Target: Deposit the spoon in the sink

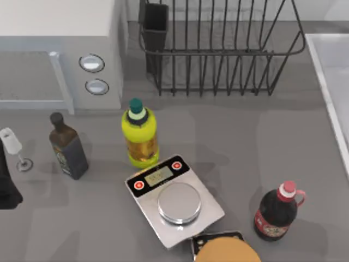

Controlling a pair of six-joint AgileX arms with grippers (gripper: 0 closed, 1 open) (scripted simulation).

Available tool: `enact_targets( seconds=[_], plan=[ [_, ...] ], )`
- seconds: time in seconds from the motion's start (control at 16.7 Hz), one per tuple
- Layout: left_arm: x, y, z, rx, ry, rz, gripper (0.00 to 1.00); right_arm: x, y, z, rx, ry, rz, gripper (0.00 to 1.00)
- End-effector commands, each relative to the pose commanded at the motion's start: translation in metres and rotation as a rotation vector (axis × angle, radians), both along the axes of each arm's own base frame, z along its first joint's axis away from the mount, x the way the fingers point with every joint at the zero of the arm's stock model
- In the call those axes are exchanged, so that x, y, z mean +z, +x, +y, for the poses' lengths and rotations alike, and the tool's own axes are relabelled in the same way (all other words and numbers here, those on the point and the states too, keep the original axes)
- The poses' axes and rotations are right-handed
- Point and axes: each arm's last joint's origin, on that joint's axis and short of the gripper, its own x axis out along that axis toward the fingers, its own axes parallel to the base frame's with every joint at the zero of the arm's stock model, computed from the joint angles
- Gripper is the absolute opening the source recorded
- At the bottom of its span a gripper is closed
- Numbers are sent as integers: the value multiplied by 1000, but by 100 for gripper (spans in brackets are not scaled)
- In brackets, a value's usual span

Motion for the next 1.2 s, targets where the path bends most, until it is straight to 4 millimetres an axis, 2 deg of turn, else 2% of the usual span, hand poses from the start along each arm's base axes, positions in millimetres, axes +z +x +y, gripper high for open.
enact_targets(
  seconds=[0.24, 0.72, 1.02, 1.2],
  plan=[
    [0, 0, 0, 0, 0, 0, 100, -8, 7, 9, -1, -4, -10, 0],
    [0, 0, 0, 0, 0, 0, 100, -12, 9, 8, -3, -4, -25, 0],
    [0, 0, 0, 0, 0, 0, 100, -42, 10, 9, 0, 0, 5, 0],
    [0, 0, 0, 0, 0, 0, 100, -51, 8, 9, -1, -2, -4, 0]
  ],
)
